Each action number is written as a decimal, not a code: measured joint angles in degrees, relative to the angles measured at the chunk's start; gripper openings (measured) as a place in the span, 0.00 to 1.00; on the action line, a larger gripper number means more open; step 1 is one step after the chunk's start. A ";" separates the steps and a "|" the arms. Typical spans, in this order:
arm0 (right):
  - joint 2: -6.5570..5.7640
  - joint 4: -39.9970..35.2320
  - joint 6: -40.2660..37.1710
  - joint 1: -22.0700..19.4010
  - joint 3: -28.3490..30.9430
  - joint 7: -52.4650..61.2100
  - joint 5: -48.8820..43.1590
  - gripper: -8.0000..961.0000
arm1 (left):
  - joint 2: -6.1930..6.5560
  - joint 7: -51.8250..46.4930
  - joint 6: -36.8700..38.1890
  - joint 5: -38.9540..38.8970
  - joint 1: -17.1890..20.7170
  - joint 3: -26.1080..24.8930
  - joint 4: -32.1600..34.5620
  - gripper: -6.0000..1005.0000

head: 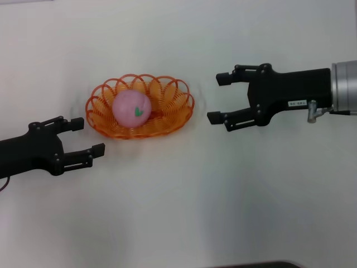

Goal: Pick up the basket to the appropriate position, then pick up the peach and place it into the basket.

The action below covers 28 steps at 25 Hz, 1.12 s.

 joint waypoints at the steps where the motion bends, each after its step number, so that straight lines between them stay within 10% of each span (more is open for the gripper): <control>1: 0.12 0.02 -0.35 -0.06 0.75 -0.39 0.00 0.98 | 0.00 0.00 0.00 -0.03 0.04 0.00 0.00 0.84; 14: 0.75 10.35 -10.96 -2.09 19.85 -12.87 2.37 0.98 | -0.09 0.00 0.00 -0.32 0.09 0.01 -0.01 0.84; 28: 0.84 19.98 -8.23 -1.60 21.74 -23.58 1.34 0.98 | -0.09 0.03 -0.44 -0.51 -0.27 0.00 -0.48 0.84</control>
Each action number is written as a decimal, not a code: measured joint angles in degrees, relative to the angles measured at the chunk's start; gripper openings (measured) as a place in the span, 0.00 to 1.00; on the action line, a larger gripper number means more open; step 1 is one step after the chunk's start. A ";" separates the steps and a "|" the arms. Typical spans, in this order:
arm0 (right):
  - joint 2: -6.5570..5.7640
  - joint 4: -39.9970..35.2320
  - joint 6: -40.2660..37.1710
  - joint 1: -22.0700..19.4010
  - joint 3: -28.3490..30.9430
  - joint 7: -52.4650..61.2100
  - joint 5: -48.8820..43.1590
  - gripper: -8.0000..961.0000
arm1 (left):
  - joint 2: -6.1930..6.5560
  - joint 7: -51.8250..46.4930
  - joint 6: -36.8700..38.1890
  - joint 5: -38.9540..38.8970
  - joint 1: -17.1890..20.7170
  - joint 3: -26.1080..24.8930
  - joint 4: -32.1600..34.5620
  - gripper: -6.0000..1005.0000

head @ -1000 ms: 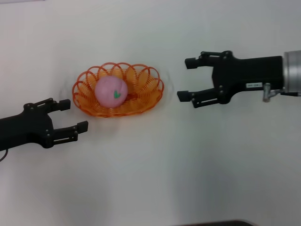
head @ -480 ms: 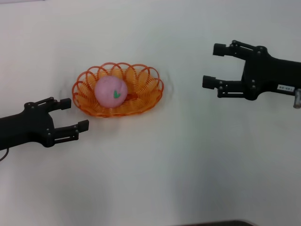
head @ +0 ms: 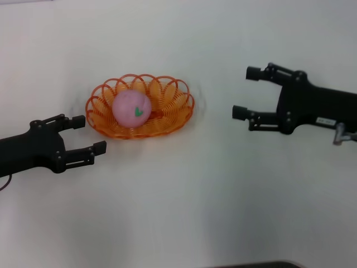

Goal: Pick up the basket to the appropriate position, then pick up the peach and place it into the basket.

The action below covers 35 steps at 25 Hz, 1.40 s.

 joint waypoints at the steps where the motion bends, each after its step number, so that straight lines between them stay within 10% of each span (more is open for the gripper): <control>1: 0.00 0.61 1.06 0.19 -0.01 -0.32 -0.64 0.98 | 0.00 0.02 -0.17 0.00 -0.02 0.00 -0.03 0.84; 35: 0.00 3.10 5.17 2.15 -0.56 -0.20 -2.99 0.98 | 0.09 -0.03 -0.61 0.15 -0.30 0.35 -0.03 0.84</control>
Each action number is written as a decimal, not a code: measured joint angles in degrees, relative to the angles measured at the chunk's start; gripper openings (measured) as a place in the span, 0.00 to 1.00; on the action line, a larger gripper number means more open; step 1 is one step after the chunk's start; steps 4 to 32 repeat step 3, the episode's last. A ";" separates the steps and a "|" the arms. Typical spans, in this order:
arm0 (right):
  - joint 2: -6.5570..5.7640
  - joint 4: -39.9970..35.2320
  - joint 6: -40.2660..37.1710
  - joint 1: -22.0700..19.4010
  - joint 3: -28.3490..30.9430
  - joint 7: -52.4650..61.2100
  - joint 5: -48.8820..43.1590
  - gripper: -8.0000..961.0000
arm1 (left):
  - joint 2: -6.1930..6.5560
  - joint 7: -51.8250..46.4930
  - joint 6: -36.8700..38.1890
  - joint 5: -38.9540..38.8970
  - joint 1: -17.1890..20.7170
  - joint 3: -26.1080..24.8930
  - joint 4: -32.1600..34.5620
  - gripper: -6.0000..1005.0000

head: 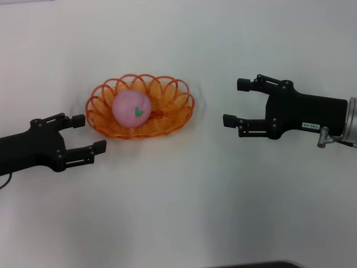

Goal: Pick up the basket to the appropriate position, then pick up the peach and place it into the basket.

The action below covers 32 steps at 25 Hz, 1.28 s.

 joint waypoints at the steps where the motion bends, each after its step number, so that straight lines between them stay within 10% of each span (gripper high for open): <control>1: 0.00 0.00 0.02 0.05 -0.05 0.02 0.00 0.98 | 0.00 0.00 0.02 0.00 0.00 -0.05 0.03 0.84; 32: 0.00 0.00 0.03 0.08 -0.14 0.06 0.00 0.98 | 0.00 0.00 0.04 0.00 0.00 -0.15 0.05 0.84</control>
